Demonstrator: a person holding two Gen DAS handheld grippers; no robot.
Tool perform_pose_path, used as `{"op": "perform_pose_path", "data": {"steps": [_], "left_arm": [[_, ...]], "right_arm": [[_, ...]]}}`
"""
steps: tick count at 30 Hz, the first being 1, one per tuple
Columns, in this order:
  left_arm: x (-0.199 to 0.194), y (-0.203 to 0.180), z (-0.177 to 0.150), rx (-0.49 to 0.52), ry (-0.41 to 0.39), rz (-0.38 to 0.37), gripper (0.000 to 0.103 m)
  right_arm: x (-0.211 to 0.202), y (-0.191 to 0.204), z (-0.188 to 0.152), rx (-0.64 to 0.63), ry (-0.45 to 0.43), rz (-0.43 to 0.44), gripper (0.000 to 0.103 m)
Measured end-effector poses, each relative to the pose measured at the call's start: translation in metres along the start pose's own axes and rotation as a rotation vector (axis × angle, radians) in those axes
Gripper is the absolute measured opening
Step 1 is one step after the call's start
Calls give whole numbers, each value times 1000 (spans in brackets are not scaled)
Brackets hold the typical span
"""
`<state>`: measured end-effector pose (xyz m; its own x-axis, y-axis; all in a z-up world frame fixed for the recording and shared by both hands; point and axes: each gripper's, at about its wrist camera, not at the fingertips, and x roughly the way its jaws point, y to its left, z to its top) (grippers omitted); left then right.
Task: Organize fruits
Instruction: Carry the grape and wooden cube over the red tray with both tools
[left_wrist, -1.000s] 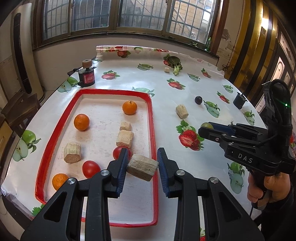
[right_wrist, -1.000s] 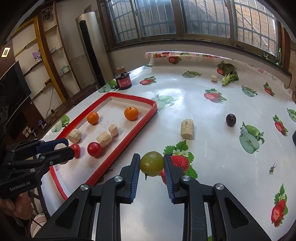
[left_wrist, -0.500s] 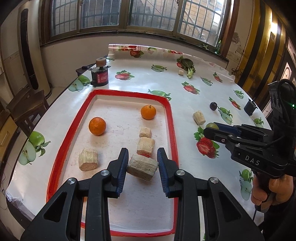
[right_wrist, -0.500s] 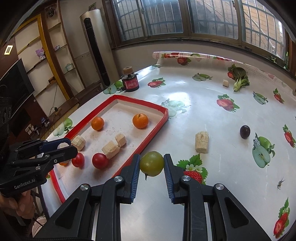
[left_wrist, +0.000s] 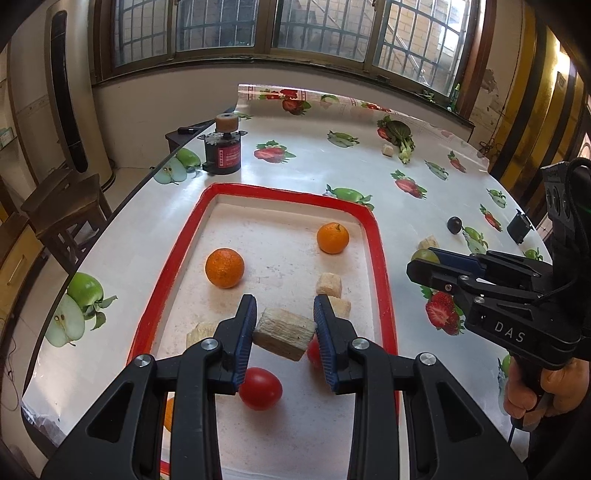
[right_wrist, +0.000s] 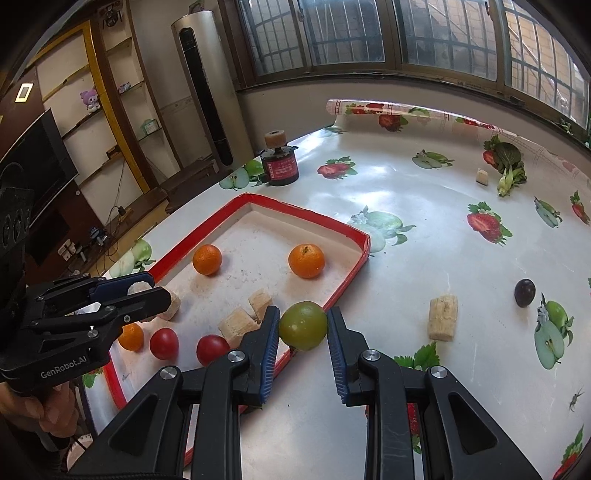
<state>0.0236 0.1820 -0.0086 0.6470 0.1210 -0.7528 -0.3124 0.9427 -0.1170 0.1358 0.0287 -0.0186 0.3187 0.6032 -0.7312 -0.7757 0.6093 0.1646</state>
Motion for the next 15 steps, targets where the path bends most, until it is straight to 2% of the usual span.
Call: {"op": "perform_pose_path", "data": {"steps": [15], "left_arm": [[33, 29, 33, -46, 20, 52, 30]], "right_arm": [[32, 8, 23, -3, 17, 30, 26]]}}
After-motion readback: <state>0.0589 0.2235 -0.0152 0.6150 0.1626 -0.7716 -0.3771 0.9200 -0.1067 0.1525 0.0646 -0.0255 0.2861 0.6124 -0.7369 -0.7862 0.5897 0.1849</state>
